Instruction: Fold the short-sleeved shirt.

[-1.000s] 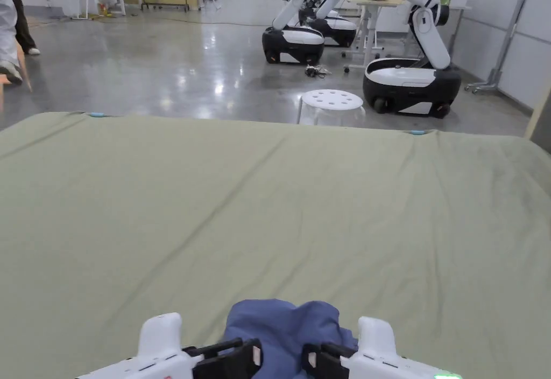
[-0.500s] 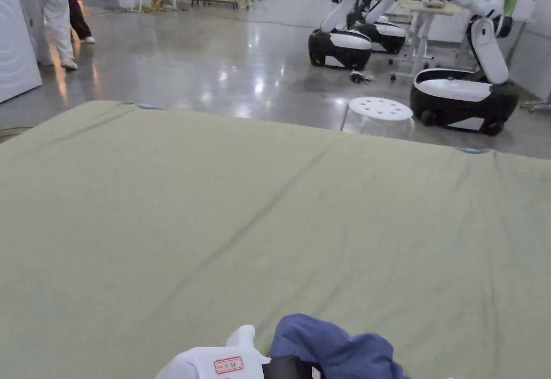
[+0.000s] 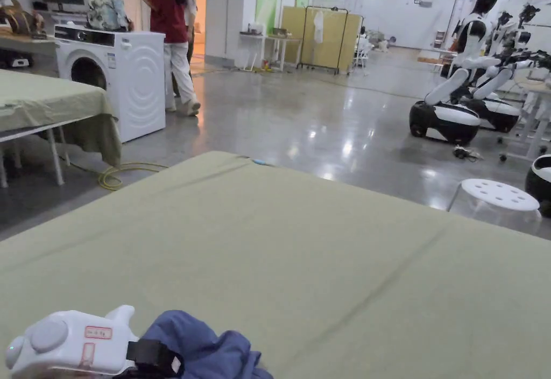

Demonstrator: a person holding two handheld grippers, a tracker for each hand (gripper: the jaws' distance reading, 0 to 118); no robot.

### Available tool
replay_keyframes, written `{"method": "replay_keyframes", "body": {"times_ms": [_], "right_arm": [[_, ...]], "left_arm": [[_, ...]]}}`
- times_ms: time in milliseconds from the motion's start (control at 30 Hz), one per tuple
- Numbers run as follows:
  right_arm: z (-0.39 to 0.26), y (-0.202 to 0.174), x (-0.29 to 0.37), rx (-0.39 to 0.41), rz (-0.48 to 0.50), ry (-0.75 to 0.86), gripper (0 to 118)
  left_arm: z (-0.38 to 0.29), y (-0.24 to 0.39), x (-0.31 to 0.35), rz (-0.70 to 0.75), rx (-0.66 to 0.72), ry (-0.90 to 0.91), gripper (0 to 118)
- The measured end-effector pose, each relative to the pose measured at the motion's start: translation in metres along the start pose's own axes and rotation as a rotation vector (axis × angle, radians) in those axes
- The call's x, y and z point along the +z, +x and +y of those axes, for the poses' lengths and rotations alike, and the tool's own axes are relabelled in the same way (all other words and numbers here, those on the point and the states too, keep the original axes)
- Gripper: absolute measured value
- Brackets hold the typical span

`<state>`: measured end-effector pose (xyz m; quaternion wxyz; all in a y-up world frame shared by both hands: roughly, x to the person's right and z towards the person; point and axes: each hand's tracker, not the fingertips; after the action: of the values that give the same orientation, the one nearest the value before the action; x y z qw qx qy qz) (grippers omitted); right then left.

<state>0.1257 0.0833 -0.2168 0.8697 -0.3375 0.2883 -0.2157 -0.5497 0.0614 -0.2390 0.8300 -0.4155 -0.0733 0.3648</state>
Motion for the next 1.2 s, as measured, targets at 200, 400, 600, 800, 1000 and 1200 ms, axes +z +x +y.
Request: {"method": "replay_keyframes", "body": {"times_ms": [200,400,600,800,1000,1200], "right_arm": [[-0.01,-0.014,-0.008,-0.02,-0.003,0.0,5],[-0.003,-0.012,0.014,-0.001,-0.023,0.016,5],[0.015,-0.004,0.061,0.033,-0.08,0.087,7],[0.072,-0.01,0.083,0.262,-0.329,0.244,8],[0.132,-0.016,0.082,0.42,-0.572,0.415,4],[0.154,-0.016,0.097,0.406,-0.571,0.466,4]], "left_arm": [[0.006,-0.035,0.009,-0.014,0.039,-0.023,24],[0.013,-0.005,0.052,0.021,-0.039,0.044,117],[-0.006,0.144,0.117,0.318,-0.374,0.307,117],[-0.088,0.311,0.045,0.361,-0.711,0.601,106],[-0.122,0.375,-0.033,0.316,-0.75,0.658,3],[-0.13,0.409,-0.039,0.227,-0.784,0.655,3]]}}
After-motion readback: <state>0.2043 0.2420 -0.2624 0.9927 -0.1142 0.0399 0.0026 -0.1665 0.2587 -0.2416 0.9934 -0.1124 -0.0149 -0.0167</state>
